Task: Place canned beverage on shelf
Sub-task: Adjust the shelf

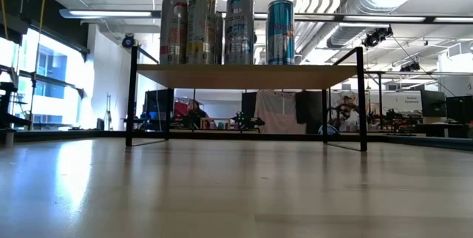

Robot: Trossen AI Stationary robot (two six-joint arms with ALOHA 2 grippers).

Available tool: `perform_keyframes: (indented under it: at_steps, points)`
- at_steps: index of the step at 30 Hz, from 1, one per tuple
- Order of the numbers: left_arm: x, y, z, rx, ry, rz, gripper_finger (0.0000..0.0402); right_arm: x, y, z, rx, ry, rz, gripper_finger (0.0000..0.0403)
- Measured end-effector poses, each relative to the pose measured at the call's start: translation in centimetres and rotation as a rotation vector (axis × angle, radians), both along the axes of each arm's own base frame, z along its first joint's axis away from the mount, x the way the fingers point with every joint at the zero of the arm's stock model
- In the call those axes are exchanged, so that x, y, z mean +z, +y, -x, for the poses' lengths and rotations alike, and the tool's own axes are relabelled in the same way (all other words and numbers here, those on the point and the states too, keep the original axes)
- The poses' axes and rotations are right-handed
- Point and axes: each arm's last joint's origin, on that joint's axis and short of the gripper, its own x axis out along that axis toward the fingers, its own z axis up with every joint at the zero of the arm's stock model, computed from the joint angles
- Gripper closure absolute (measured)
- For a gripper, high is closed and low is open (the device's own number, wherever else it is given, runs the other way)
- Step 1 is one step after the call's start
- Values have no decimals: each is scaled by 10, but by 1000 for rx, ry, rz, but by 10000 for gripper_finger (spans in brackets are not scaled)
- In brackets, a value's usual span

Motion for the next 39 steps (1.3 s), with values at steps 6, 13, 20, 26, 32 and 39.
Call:
perform_keyframes:
  at_steps: [6,13,20,26,32,39]
  points:
    - [0,7,-1,17,-1,-19,401,-1,0,0,-5,3,-44,403]
    - [0,12,-1,20,7,43,401,-5,0,1,5,44,-41,403]
    - [-3,12,-2,21,33,30,401,0,0,7,13,27,-23,403]
    - [0,12,-1,10,2,69,401,8,0,27,65,23,8,403]
    - [1,12,-1,-11,4,120,401,8,-2,50,67,89,10,403]
    - [-1,12,-4,-12,17,141,401,5,-4,65,67,148,13,403]
